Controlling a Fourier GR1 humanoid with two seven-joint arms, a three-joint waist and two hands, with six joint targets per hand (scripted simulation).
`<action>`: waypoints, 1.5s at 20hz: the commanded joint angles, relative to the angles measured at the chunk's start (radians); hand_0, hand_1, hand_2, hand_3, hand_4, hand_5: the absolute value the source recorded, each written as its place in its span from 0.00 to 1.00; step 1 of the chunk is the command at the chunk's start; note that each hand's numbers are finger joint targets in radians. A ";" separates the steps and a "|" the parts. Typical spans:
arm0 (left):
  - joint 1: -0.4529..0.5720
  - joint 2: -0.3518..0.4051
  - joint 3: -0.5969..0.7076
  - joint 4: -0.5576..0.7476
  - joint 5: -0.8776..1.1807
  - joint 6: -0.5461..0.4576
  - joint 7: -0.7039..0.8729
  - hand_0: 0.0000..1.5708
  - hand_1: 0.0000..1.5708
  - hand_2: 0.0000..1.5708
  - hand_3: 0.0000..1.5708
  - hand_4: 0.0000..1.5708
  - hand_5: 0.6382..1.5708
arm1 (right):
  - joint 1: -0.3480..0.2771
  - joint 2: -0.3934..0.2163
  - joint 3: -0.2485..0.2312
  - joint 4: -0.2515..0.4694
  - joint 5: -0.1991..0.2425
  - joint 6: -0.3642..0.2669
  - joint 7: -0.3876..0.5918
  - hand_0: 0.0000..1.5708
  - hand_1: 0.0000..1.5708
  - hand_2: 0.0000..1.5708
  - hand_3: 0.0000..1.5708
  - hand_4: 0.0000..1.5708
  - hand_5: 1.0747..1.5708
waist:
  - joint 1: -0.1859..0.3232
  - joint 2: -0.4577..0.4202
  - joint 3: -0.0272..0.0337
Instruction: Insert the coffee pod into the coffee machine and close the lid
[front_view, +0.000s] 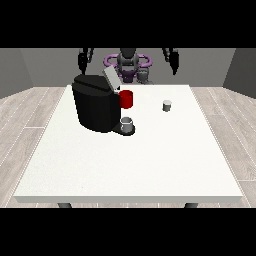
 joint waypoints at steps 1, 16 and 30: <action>0.038 0.010 0.025 0.038 0.004 -0.022 -0.074 0.00 0.00 0.00 0.00 0.14 1.00 | 0.051 -0.008 -0.016 -0.012 -0.042 0.057 -0.017 0.00 0.00 0.00 0.00 0.08 1.00 | -0.022 -0.016 -0.0076; -0.171 0.244 0.152 0.238 0.006 -0.197 -0.060 0.00 0.00 0.00 0.00 0.00 1.00 | -0.063 0.091 -0.060 0.002 -0.010 -0.123 -0.070 0.00 0.00 0.00 0.00 0.11 1.00 | -0.100 0.097 -0.0078; -0.363 0.278 0.165 0.631 -0.115 -0.173 -0.106 0.00 0.00 0.00 0.00 0.00 1.00 | -0.093 0.101 -0.005 0.015 -0.003 -0.149 -0.024 0.00 0.00 0.00 0.00 0.16 1.00 | -0.134 0.162 -0.0078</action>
